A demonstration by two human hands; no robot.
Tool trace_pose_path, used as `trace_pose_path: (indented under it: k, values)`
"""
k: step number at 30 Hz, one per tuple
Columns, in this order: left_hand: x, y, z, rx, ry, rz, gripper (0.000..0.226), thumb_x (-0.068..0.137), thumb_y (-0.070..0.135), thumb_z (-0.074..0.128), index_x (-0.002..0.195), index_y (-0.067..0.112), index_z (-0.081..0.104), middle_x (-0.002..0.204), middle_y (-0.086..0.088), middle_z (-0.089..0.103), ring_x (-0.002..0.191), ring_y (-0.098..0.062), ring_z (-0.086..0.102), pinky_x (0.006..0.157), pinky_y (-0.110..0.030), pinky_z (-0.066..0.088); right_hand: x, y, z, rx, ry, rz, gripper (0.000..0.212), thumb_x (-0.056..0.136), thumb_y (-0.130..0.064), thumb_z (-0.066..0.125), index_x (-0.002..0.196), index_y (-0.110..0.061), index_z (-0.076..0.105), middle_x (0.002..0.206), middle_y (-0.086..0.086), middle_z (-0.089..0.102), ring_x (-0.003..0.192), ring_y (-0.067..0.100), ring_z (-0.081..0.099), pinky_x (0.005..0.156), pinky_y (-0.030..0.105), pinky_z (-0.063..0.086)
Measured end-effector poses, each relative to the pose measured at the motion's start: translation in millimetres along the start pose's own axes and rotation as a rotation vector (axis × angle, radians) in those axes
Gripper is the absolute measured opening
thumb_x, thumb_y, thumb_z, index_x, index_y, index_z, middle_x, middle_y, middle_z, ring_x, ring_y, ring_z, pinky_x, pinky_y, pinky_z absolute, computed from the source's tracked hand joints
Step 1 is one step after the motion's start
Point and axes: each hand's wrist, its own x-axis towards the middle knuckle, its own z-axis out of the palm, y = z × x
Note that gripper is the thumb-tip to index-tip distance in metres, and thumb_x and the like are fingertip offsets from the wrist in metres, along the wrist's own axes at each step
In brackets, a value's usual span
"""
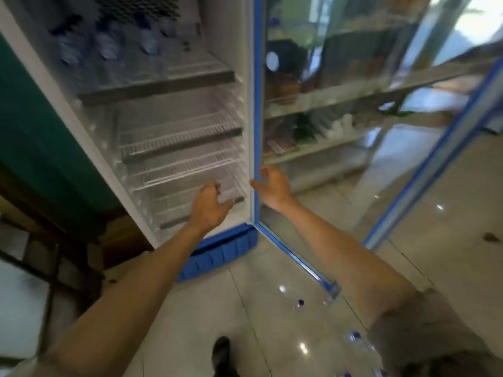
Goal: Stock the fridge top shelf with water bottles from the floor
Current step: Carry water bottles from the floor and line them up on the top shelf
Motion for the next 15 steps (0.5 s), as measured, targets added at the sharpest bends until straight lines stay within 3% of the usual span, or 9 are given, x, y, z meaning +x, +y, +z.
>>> trace_pose_path:
  k: [8, 11, 15]
  values:
    - [-122.7, -25.8, 60.7, 0.013, -0.28, 0.066, 0.047, 0.083, 0.029, 0.073, 0.117, 0.006, 0.05, 0.111, -0.006, 0.056, 0.104, -0.022, 0.055, 0.084, -0.028, 0.042, -164.3, 101.1, -32.9, -0.115, 0.059, 0.169, 0.046, 0.087, -0.025, 0.073, 0.127, -0.007, 0.06, 0.127, 0.013, 0.061, 0.119, 0.026, 0.058, 0.102, 0.027, 0.04]
    - [-159.6, -35.4, 77.0, 0.009, -0.33, 0.053, 0.046, 0.085, 0.029, 0.071, 0.119, 0.006, 0.051, 0.114, -0.005, 0.056, 0.105, -0.022, 0.055, 0.087, -0.031, 0.043, -222.2, 130.2, -43.8, -0.132, 0.094, 0.27, 0.045, 0.087, -0.027, 0.073, 0.126, -0.007, 0.06, 0.125, 0.012, 0.062, 0.12, 0.025, 0.059, 0.102, 0.026, 0.04]
    - [-214.0, -48.0, 105.1, -0.017, -0.385, 0.031, 0.041, 0.085, 0.029, 0.071, 0.115, 0.008, 0.052, 0.107, -0.001, 0.055, 0.098, -0.018, 0.054, 0.081, -0.027, 0.041, -301.9, 152.9, -51.1, -0.185, 0.133, 0.303, 0.044, 0.085, -0.023, 0.075, 0.123, -0.007, 0.062, 0.117, 0.015, 0.062, 0.111, 0.029, 0.062, 0.096, 0.025, 0.04]
